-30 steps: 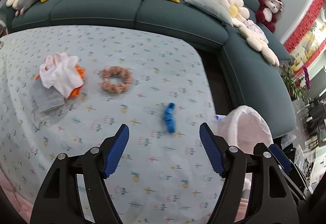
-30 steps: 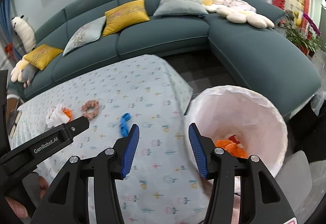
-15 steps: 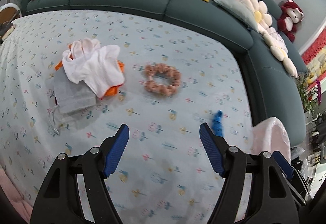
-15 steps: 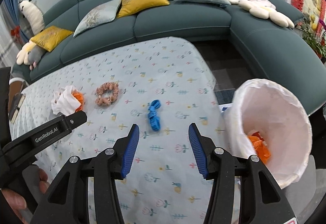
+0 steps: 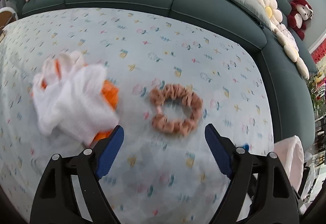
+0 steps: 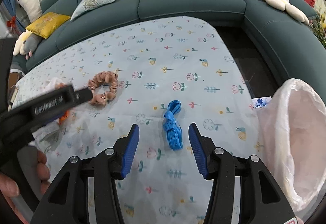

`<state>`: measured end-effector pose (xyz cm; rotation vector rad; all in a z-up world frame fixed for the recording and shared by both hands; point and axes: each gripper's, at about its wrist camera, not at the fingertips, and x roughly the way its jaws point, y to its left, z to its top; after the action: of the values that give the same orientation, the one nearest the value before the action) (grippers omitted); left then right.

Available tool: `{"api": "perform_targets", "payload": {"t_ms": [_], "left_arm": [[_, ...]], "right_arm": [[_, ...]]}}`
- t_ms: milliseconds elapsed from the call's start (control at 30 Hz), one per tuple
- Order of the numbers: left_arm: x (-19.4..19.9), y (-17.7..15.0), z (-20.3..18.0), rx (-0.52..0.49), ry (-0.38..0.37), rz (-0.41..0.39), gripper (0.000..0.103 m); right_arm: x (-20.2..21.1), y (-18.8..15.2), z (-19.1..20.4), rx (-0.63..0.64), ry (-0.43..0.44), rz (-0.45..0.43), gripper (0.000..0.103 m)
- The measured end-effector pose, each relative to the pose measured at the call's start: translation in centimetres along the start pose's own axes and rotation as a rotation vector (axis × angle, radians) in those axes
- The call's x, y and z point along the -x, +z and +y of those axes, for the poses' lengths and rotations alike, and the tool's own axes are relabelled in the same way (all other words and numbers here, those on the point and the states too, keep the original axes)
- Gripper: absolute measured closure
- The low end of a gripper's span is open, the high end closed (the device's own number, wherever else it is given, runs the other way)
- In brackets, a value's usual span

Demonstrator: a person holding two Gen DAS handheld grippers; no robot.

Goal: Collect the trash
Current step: 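Move both open tools back to the pink scrunchie and blue cord, then grasp the pink scrunchie with the left tool while the right tool grasps the blue cord, then carry the scrunchie and blue cord over the white bin with both tools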

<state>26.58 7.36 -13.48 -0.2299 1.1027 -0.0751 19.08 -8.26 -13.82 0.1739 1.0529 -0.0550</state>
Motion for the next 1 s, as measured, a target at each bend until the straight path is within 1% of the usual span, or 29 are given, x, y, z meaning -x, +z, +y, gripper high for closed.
{"api": "perform_targets", "payload": {"t_ms": [100, 233, 300, 333, 400, 433, 467, 500, 533, 567, 600, 633, 733, 900, 1000], "left_arm": [[-1.6, 0.9, -0.5, -0.007, 0.007, 0.011, 0.025], [-3.6, 1.4, -0.8, -0.016, 0.022, 0.041, 0.026], [-4.1, 1.2, -0.9, -0.021, 0.022, 0.052, 0.030], [-4.0, 1.1, -1.1, -0.032, 0.027, 0.039, 0.031], [-3.9, 0.8, -1.6, -0.071, 0.028, 0.030, 0.043], [-3.9, 0.7, -1.8, -0.087, 0.025, 0.028, 0.047], [-3.9, 0.5, -2.0, -0.103, 0.024, 0.026, 0.054], [-3.8, 0.4, -2.1, -0.111, 0.018, 0.025, 0.065], [-3.7, 0.2, -2.2, -0.119, 0.002, 0.030, 0.071], [-3.6, 0.2, -2.2, -0.119, -0.012, 0.037, 0.082], [-3.5, 0.0, -2.1, -0.116, -0.027, 0.048, 0.089], [-3.5, -0.3, -2.1, -0.112, -0.032, 0.054, 0.090], [-2.9, -1.6, -2.3, -0.119, -0.038, 0.065, 0.091], [-1.8, -4.4, -3.0, -0.141, -0.038, 0.082, 0.092], [-0.9, -6.2, -3.2, -0.145, -0.039, 0.096, 0.092]], "right_arm": [[-1.3, 0.4, -0.1, -0.005, -0.004, 0.013, 0.054], [-2.9, 0.6, -0.3, -0.016, -0.008, 0.035, 0.054], [-3.4, 0.5, -0.4, -0.019, -0.005, 0.046, 0.054], [-3.7, 0.3, -0.4, -0.020, -0.005, 0.052, 0.055], [-4.1, 0.0, -0.4, -0.022, -0.002, 0.060, 0.058], [-4.0, -0.2, -0.3, -0.017, -0.008, 0.048, 0.058], [-4.0, -0.3, -0.1, -0.012, -0.013, 0.045, 0.059], [-4.0, -0.3, -0.1, -0.008, -0.018, 0.044, 0.063], [-4.0, -0.3, 0.0, -0.002, -0.026, 0.043, 0.071], [-3.9, -0.4, -0.1, -0.002, -0.025, 0.045, 0.075], [-3.9, -0.4, -0.2, -0.007, -0.021, 0.047, 0.083], [-3.8, -0.5, -0.4, -0.016, -0.013, 0.050, 0.086], [-3.5, -1.0, -0.8, -0.036, 0.001, 0.057, 0.088], [-2.5, -2.6, -1.0, -0.045, 0.013, 0.069, 0.089], [-1.6, -4.1, -1.2, -0.051, 0.021, 0.079, 0.089]]}}
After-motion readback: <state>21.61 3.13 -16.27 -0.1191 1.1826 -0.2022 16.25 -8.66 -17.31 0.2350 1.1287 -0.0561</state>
